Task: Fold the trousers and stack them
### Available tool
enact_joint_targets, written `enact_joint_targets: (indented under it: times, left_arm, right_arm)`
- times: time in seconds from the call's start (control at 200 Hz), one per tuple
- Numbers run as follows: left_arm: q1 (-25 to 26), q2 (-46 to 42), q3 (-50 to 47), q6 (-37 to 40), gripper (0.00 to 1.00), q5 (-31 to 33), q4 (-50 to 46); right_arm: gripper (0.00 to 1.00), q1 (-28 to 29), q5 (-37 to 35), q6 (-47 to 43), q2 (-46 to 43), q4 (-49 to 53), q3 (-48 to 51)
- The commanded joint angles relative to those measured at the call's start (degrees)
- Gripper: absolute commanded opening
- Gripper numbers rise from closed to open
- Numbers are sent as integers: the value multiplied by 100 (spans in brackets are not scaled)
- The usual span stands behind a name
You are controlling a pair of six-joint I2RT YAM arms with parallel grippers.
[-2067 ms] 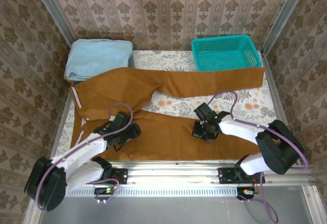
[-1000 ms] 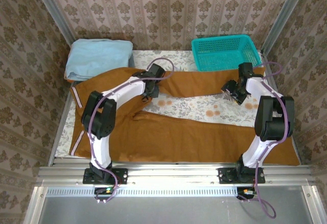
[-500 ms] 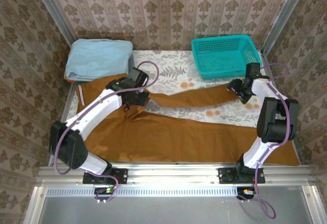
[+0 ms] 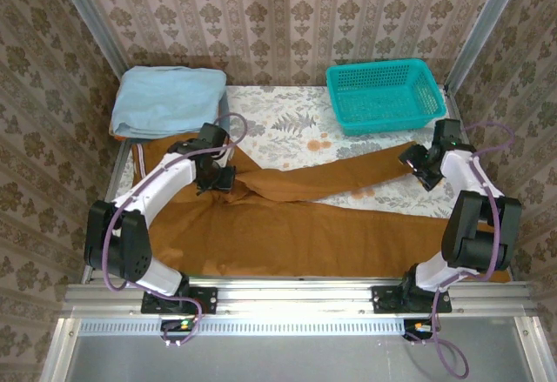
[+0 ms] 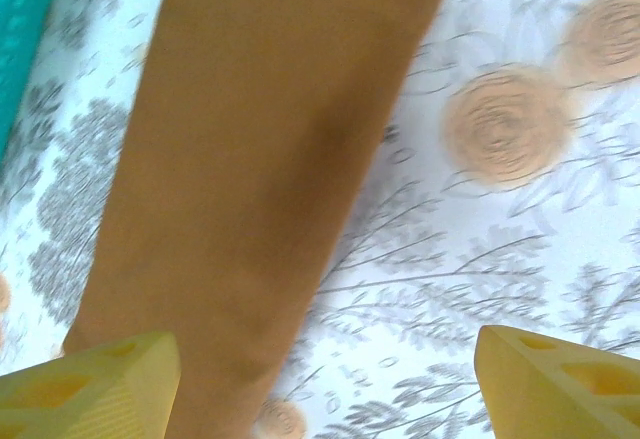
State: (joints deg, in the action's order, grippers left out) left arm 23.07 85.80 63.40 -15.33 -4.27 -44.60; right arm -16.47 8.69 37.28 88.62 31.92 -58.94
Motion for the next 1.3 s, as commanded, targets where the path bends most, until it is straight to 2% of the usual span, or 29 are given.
enact_joint_targets:
  times: [0.0,0.16,0.27,0.425,0.495,0.745,0.95,1.025,1.11,1.125,1.18,1.255,1.295]
  left_arm:
    - [-39,6,144,-107,0,-184,146]
    - [-55,-2,3,-184,0,-243,256]
    - [-50,-70,-59,-207,0,-249,284]
    - [-49,-146,22,-180,0,-250,181]
    - [-48,-218,64,-179,0,-225,145]
    - [-49,-401,154,-153,0,-270,76]
    - [-49,-547,153,-86,0,-370,65]
    - [-48,-538,151,-73,0,-386,70]
    - [-53,-504,166,-99,0,-442,113]
    - [-53,-499,169,-109,0,-450,132]
    - [-49,-456,181,-155,0,-463,171]
    - [-32,-397,224,-189,8,-479,162]
    - [-10,-408,203,-228,20,-458,162]
  right_arm:
    - [76,-58,182,61,400,-82,-21]
    - [64,-30,576,329,1168,-380,-314]
    - [51,15,612,403,1484,-505,-479]
    - [11,45,476,210,1787,-344,-951]
    - [0,41,310,158,1605,-344,-913]
    - [0,45,182,127,241,-350,-150]
    - [0,-29,15,-112,-1385,441,223]
    - [0,-40,52,-178,-1475,592,2]
    - [0,-37,205,-194,-1088,722,-399]
    - [4,-39,244,-193,-979,742,-478]
    - [42,-40,280,-169,-487,948,-798]
    - [53,-27,91,-73,-317,907,-779]
    - [58,-30,-94,-15,-476,835,-672]
